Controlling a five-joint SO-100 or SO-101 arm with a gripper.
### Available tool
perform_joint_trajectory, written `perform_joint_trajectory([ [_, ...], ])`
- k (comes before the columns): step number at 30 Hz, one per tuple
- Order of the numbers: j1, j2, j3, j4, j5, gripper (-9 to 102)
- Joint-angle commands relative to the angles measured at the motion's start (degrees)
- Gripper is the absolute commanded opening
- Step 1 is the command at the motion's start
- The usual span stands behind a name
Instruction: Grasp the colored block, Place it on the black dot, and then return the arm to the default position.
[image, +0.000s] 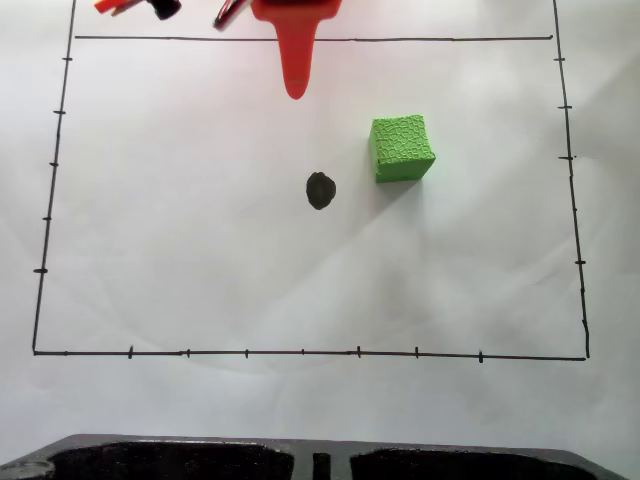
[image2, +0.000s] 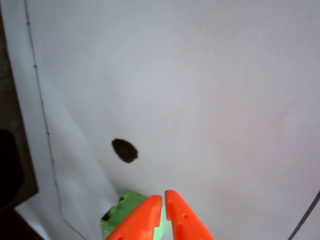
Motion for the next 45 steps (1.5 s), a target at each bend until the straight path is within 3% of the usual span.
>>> perform_joint_trajectory([
  [1,-2.5,-8.0,-6.2,-0.9,0.4,0],
  [13,-14.1,-41.9,-36.3,6.7,15.6,0],
  [22,-20.3,-53.2,-42.7,5.1,25.8,0],
  [35,-23.0,-59.2,-44.5,4.0,26.0,25],
  [45,-22.3,-62.4,-45.8,6.3,23.9,32],
])
